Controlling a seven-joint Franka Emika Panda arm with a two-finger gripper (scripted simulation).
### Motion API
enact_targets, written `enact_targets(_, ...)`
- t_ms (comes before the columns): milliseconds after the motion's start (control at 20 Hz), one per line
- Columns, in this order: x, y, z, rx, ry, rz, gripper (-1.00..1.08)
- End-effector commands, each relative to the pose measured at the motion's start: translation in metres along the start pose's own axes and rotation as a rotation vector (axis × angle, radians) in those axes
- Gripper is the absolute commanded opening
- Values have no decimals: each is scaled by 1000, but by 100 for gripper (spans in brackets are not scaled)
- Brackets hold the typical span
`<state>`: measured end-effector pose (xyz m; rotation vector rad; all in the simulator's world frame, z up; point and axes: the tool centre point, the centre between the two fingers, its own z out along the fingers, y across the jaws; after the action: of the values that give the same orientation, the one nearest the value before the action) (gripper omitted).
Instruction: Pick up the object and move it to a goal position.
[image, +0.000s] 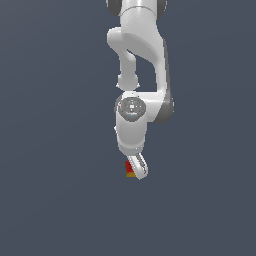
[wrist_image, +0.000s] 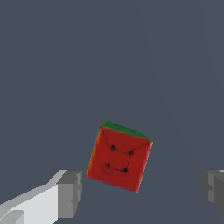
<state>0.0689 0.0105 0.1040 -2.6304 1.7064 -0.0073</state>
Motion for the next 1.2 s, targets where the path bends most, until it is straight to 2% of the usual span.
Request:
enact_targets(0,0,-3,4,-2,0,68,100)
enact_targets(550,-1,-11,18,-7,0,269,100)
enact_targets(1150,-2,-13,24,-8,1,308,100)
